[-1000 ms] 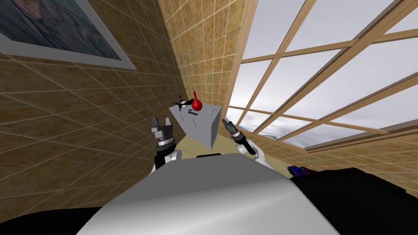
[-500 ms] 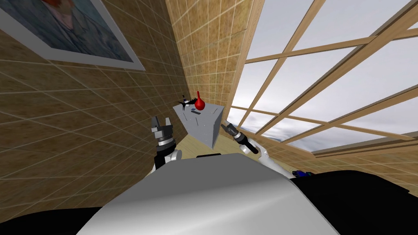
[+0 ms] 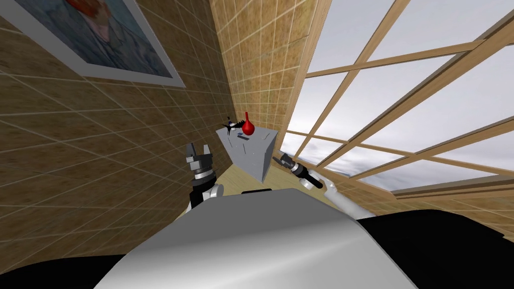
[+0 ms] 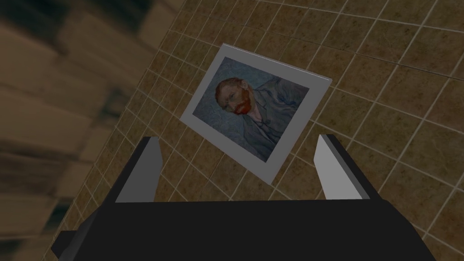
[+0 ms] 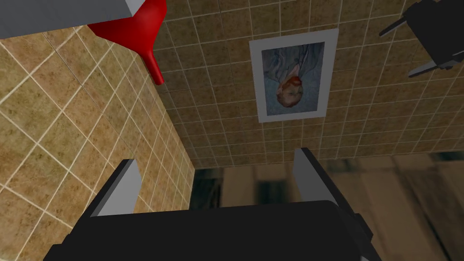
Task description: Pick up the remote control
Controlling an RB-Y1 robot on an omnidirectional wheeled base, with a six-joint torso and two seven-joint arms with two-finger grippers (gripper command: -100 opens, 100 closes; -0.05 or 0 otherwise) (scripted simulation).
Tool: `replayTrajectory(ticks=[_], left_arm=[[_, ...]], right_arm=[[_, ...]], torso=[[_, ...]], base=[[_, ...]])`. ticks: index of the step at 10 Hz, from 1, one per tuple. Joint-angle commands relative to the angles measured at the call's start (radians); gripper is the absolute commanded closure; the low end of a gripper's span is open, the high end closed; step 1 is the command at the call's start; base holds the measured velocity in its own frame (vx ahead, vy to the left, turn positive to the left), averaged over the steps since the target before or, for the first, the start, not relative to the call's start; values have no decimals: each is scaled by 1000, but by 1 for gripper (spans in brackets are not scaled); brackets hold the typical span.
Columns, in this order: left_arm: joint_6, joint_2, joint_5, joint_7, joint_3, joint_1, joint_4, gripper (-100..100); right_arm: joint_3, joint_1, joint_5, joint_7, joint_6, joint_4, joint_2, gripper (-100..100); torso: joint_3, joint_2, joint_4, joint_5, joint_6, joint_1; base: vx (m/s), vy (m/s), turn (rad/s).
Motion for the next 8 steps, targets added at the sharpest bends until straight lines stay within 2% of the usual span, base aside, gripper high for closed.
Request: replayTrajectory(ticks=[1, 2, 3, 5, 6, 8], left_arm=[[0, 0, 0, 0, 0, 0, 0, 0], [0, 0, 0, 0, 0, 0, 0, 0], [0, 0, 0, 0, 0, 0, 0, 0], [0, 0, 0, 0, 0, 0, 0, 0], [0, 0, 0, 0, 0, 0, 0, 0], [0, 0, 0, 0, 0, 0, 0, 0]], right_arm=[[7, -1, 5, 30, -17, 29, -50, -100], [7, -1, 5, 30, -17, 29, -58, -100], [18, 0, 14, 78, -40, 78, -97, -100], [18, 0, 14, 80, -40, 78, -139, -100], [28, 3, 22, 129, -62, 126, -174, -100], [28, 3, 22, 130, -62, 126, -221, -100]], torso=[[0, 0, 0, 0, 0, 0], [0, 0, 0, 0, 0, 0], [0, 0, 0, 0, 1, -1], [0, -1, 0, 0, 1, 0], [0, 0, 0, 0, 1, -1], [0, -1, 0, 0, 1, 0]], base=[[-17, 22, 85], [-5, 7, -5], [-1, 25, 120], [-4, 16, 51], [-10, 26, 156], [-2, 17, 38]])
